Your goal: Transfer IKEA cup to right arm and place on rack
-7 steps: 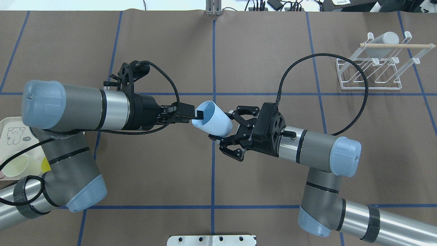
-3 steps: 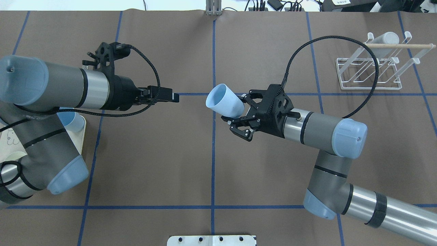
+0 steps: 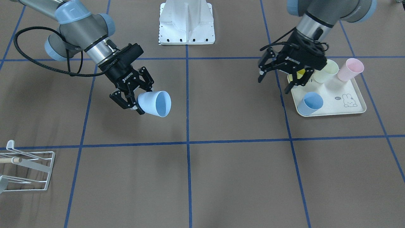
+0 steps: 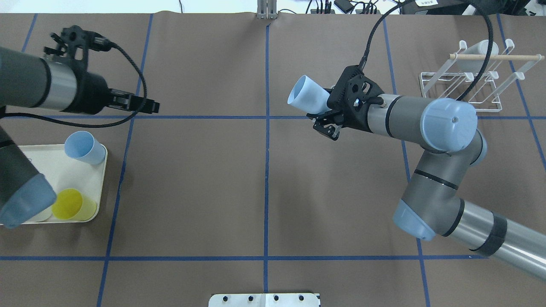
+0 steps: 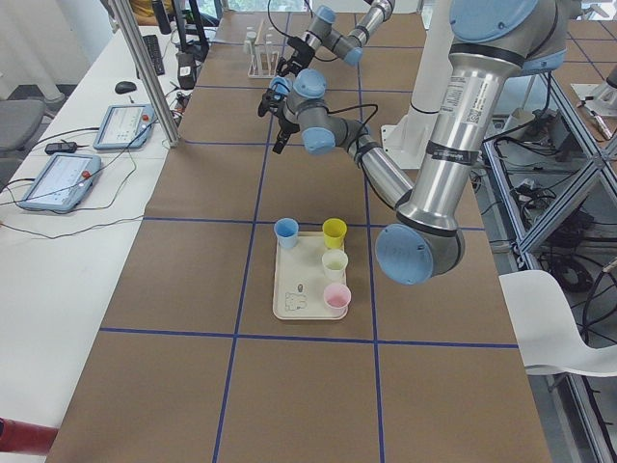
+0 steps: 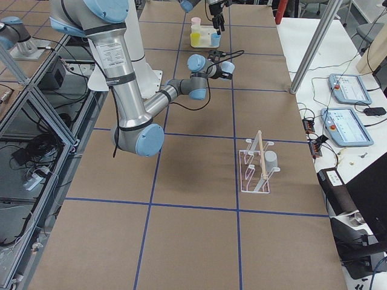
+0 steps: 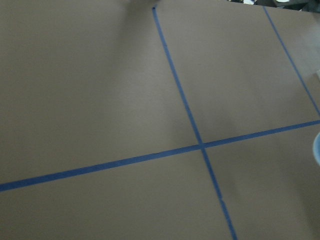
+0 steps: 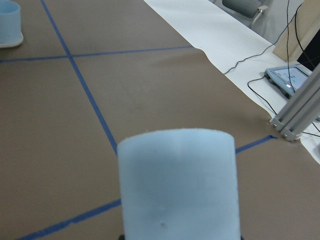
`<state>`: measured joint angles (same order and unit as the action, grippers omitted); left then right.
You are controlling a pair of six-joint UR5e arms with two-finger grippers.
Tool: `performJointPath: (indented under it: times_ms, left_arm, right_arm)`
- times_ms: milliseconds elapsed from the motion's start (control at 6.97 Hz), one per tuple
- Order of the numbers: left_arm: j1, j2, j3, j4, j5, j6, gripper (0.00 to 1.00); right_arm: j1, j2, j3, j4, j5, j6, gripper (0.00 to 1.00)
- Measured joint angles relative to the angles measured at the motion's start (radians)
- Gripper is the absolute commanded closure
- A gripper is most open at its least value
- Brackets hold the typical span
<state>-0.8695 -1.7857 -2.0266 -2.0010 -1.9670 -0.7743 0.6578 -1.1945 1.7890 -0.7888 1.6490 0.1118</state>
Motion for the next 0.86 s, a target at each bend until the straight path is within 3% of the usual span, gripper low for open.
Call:
performJointPath:
  times_ms: [287,430,861]
  left_arm:
    - [-0.123,0.120,-0.022,0.008,-0.005,0.272,0.00]
    - [-0.168,0.152,-0.020,0.008,-0.005,0.369,0.00]
    - [-0.242,0.189,-0.003,0.005,-0.008,0.521,0.00]
  right_arm:
    - [0.115,0.007,0.140,-0.387,0.012,-0.242,0.67]
    - [0.180,0.008,0.179,-0.533,0.010,-0.394,0.74]
    - [0.367,-0.019,0.196,-0.768,-0.067,-0.936,0.75]
